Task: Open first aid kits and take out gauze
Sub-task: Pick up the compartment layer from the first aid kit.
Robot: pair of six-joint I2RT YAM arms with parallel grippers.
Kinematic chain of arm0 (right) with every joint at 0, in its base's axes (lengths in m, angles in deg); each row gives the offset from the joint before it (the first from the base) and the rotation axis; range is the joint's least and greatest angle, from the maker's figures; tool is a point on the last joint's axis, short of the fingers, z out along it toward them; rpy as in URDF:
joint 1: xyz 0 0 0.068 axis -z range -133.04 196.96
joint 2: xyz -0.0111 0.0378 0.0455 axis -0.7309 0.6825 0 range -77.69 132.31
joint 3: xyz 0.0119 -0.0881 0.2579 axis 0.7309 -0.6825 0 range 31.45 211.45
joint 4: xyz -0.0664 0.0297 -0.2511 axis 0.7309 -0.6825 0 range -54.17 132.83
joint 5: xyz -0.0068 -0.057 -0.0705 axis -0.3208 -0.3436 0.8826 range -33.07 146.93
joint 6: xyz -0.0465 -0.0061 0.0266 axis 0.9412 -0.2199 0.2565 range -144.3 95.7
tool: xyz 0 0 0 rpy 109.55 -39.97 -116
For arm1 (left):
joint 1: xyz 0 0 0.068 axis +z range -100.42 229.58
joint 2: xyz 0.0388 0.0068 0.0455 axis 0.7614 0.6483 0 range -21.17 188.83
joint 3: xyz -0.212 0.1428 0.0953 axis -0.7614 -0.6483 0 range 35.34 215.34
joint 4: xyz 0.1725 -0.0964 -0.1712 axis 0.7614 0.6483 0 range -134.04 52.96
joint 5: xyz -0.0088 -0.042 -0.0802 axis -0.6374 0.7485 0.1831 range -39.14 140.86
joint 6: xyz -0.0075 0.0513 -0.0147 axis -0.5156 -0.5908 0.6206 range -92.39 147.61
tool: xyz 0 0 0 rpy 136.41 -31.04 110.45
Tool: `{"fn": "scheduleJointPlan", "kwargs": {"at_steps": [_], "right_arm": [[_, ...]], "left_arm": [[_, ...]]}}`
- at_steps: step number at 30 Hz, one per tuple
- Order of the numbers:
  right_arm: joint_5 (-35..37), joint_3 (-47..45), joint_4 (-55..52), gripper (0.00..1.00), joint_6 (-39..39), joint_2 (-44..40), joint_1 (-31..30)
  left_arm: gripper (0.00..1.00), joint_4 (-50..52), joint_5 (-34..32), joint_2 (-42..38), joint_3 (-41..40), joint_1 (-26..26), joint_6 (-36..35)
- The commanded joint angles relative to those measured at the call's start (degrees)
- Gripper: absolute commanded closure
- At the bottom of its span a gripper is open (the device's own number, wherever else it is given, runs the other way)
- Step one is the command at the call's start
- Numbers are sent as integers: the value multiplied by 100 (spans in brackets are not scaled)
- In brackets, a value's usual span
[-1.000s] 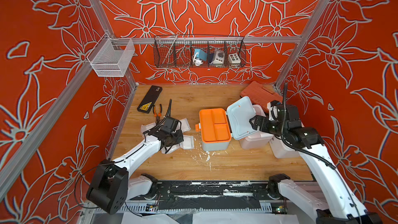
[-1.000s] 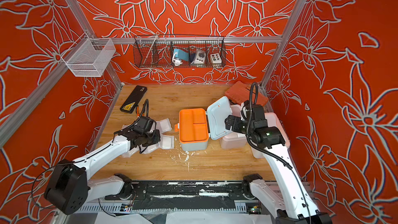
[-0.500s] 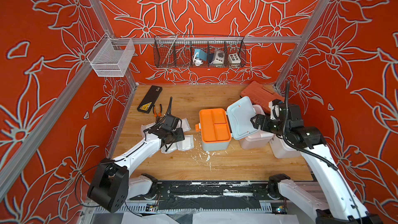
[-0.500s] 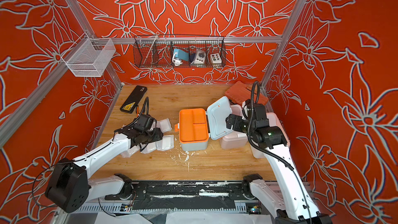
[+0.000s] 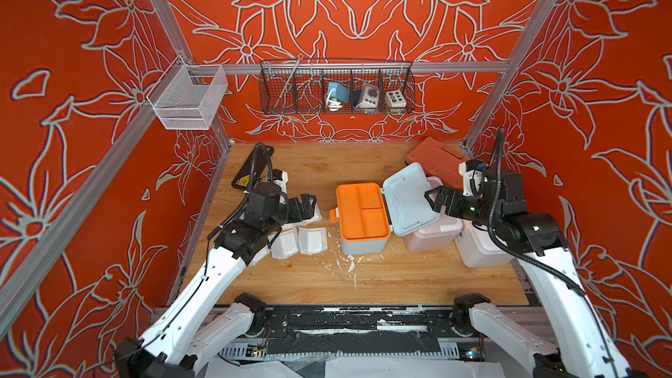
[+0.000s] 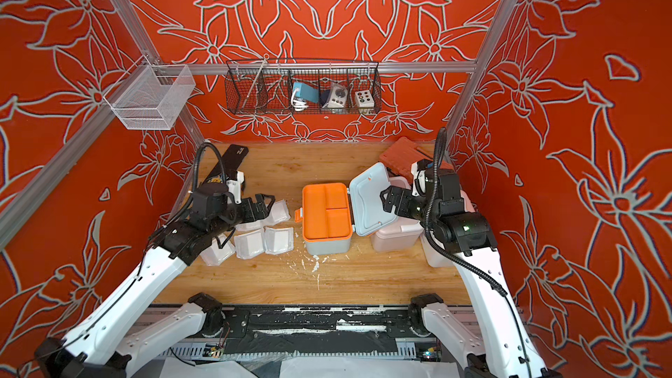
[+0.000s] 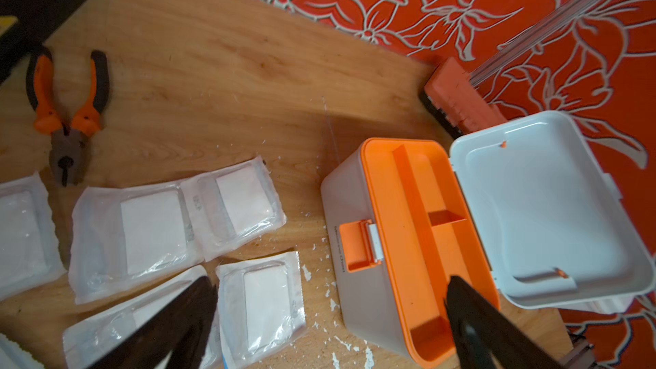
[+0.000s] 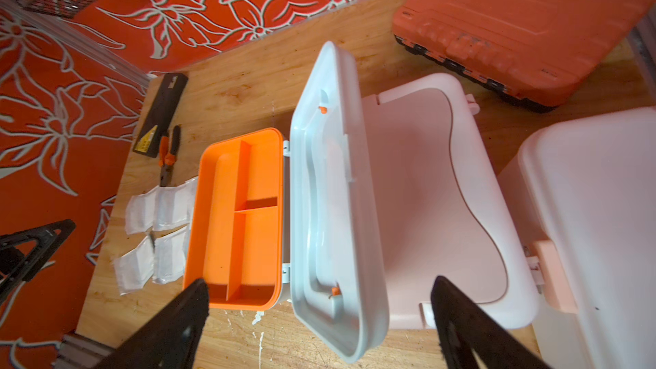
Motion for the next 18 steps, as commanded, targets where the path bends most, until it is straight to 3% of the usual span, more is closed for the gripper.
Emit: {"fn": "scheduleJointPlan", "kwargs": {"at_steps": [1,6,11,18], "right_arm": [[-502,187,269,2,11,-159,24],[-1306,130,612,2,-197,-55,32],[-2022,10,873,2,-402,299,-28],[-1757,-298,1181,2,-482,515,-461]], "left_arm": [[2,-330,139,-471,-141,19,-178],[2,-689,240,-1079,-384,17,-161],[2,-708,517,-929,-372,23,-188],[2,-1271,2206,-308,-644,17,-101]]}}
